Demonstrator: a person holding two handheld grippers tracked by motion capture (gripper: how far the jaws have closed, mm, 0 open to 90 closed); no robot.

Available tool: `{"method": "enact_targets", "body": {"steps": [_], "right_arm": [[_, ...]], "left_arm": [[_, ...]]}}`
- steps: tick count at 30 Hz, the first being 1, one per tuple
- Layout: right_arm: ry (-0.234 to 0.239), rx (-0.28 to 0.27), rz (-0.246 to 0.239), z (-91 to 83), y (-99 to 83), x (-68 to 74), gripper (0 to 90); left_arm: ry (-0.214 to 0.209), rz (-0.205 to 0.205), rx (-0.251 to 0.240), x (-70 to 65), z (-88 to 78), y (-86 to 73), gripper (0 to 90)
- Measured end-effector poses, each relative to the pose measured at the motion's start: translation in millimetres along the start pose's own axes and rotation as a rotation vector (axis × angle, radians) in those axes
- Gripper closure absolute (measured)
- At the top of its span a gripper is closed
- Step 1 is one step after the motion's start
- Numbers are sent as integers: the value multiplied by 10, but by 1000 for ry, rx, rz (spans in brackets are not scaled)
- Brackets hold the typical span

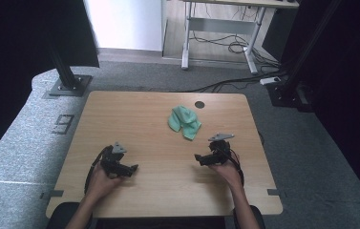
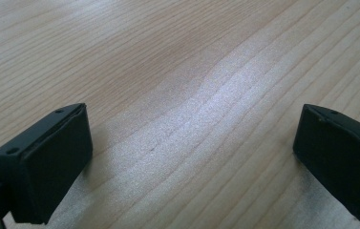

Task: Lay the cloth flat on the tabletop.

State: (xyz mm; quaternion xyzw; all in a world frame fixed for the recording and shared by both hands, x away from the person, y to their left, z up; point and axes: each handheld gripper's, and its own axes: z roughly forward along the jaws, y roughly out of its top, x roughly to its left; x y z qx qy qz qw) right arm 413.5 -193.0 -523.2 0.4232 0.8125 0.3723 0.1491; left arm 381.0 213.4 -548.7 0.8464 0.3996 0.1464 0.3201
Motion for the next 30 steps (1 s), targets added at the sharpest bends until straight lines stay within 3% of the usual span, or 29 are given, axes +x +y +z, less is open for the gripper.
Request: {"method": "enact_targets", "body": {"steps": [7, 13, 14, 22, 30], "right_arm": [[-8, -4, 8, 96, 146, 7, 24], [-5, -12, 34, 173, 244, -39, 134], [-17, 11, 38, 230, 292, -52, 164], [-1, 41, 4, 385, 403, -54, 300], [-7, 46, -19, 518, 524, -70, 506]], "left_arm": [[1, -1, 0, -4, 6, 6, 0], [1, -2, -1, -5, 6, 6, 0], [1, -2, 0, -4, 6, 6, 0], [0, -1, 0, -6, 8, 8, 0], [-2, 2, 0, -9, 14, 15, 0]]}}
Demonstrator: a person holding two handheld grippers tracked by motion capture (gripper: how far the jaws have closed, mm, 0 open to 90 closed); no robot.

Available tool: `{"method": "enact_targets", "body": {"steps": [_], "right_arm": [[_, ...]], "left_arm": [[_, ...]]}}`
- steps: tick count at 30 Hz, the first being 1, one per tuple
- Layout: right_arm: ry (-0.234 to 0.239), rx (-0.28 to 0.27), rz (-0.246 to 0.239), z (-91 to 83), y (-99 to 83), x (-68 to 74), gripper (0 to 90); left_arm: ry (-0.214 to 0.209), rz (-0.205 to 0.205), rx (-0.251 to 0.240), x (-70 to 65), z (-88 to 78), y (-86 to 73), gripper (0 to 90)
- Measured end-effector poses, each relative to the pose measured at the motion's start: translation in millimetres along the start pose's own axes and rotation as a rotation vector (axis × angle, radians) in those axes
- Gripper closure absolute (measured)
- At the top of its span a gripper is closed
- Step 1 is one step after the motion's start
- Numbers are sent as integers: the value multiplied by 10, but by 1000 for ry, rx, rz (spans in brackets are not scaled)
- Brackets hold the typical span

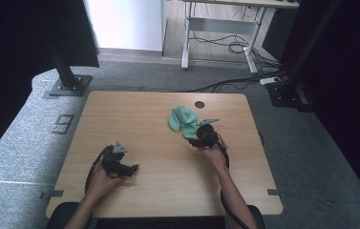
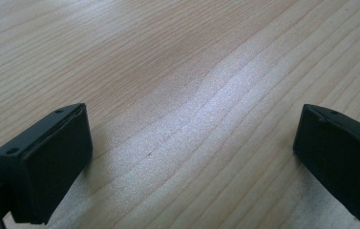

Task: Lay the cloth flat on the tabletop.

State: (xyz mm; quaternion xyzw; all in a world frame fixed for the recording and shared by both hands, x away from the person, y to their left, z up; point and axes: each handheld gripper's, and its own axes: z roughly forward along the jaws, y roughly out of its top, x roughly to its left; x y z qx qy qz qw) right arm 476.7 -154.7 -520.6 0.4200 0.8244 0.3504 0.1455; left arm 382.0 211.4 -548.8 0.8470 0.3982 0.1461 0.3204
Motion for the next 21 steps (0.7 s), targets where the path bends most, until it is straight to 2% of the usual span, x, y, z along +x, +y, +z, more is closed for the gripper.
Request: {"method": "enact_targets", "body": {"steps": [7, 13, 18, 19, 21], "right_arm": [[12, 2, -1, 110, 97, -29, 639], [27, 20, -7, 205, 142, -38, 701], [15, 50, -17, 315, 142, -24, 729], [14, 60, -29, 336, 133, -29, 747], [18, 48, -22, 340, 117, -33, 795]], "left_arm": [[-1, 0, 0, -1, 1, 1, 0], [-1, 1, 0, -1, 2, 2, 0], [-1, 1, -1, -2, 3, 2, 0], [0, 1, -1, -2, 3, 2, 0], [0, 0, -1, -3, 3, 2, 0]]}}
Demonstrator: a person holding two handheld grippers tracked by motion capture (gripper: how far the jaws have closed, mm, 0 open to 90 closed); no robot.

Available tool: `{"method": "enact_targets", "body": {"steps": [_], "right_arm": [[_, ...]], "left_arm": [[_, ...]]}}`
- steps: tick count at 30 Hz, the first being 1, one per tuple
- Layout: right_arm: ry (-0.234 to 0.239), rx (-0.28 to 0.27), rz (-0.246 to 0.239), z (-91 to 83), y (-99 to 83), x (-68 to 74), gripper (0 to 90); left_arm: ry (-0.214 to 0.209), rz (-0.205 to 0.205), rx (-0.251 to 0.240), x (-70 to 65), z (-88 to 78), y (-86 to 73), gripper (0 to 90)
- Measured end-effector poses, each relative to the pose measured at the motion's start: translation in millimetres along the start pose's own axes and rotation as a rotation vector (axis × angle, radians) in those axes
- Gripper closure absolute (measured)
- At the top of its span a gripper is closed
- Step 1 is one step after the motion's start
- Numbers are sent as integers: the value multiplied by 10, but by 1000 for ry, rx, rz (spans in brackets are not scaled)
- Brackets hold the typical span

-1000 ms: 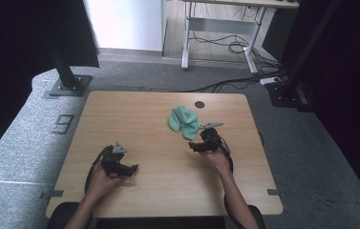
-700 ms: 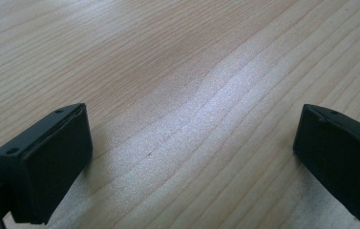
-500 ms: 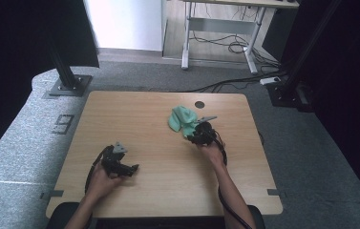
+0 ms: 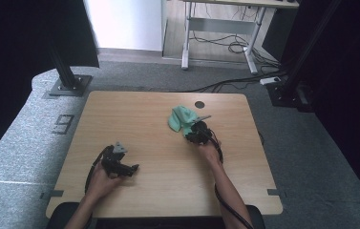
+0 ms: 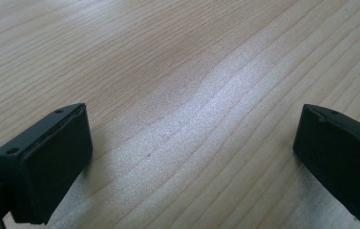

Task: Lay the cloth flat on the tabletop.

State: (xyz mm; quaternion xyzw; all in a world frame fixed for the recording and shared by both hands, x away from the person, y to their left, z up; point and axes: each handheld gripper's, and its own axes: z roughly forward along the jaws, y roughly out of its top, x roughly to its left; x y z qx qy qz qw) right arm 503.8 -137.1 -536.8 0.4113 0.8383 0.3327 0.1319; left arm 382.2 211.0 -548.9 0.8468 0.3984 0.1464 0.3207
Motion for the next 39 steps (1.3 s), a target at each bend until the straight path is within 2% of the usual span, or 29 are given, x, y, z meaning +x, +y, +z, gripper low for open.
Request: {"method": "enact_targets", "body": {"steps": [6, 17, 20, 29, 39], "right_arm": [[29, 1, 11, -53, -69, 8, 868], [57, 5, 30, -187, -240, 162, 872], [80, 0, 48, -225, -299, 202, 874], [71, -25, 20, -347, -480, 379, 875], [74, -49, -22, -531, -735, 600, 876]], "left_arm": [[1, -2, 1, -3, 1, 2, 0], [10, -11, 1, -15, 4, 4, 0], [15, -15, 2, -21, 3, 5, 0], [27, -32, 1, -63, 1, 2, 0], [-2, 4, -2, -168, 4, 8, 14]]}}
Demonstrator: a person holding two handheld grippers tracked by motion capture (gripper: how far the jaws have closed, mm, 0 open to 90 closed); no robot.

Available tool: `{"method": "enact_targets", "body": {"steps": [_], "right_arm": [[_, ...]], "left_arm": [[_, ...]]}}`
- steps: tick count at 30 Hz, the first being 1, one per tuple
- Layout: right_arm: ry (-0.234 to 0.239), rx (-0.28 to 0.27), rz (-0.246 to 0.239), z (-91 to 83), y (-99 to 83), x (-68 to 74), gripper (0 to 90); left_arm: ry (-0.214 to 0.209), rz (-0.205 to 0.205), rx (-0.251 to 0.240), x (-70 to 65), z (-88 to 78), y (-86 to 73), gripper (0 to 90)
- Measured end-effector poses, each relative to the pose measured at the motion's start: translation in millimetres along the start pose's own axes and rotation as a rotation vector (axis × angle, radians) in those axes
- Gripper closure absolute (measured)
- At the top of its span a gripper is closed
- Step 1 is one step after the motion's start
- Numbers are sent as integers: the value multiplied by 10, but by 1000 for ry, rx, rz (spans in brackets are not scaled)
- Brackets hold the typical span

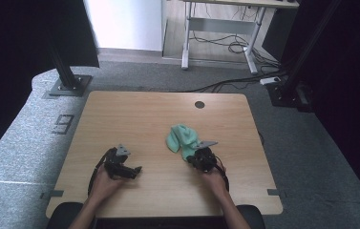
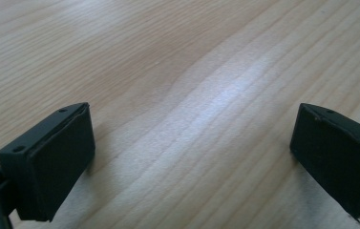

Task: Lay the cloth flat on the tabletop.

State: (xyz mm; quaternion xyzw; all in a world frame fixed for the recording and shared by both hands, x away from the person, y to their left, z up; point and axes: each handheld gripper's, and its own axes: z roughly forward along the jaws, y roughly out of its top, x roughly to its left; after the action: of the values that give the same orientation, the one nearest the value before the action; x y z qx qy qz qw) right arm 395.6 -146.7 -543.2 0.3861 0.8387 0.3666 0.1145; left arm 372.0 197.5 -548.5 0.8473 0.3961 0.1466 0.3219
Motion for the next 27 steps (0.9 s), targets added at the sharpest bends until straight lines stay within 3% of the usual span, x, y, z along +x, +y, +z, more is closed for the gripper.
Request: {"method": "enact_targets", "body": {"steps": [6, 9, 11, 13, 19, 25, 27], "right_arm": [[1, 3, -8, -99, -113, 117, 876], [4, -2, -7, -138, -164, 161, 876], [7, -3, -6, -157, -188, 181, 875], [6, -5, -10, -175, -211, 204, 876], [11, -5, -18, -215, -262, 256, 875], [28, -3, -15, -243, -291, 270, 874], [37, -5, -4, -247, -298, 260, 873]], "left_arm": [[-35, 29, -21, -126, 17, 56, 136], [-76, 35, -16, -209, 72, 141, 151], [-80, 64, -15, -271, 94, 197, 168], [-82, 101, -21, -343, 107, 275, 183], [-134, 148, -72, -536, 159, 566, 238], [-196, 171, -113, -688, 286, 878, 364], [-216, 180, -117, -755, 344, 959, 445]]}}
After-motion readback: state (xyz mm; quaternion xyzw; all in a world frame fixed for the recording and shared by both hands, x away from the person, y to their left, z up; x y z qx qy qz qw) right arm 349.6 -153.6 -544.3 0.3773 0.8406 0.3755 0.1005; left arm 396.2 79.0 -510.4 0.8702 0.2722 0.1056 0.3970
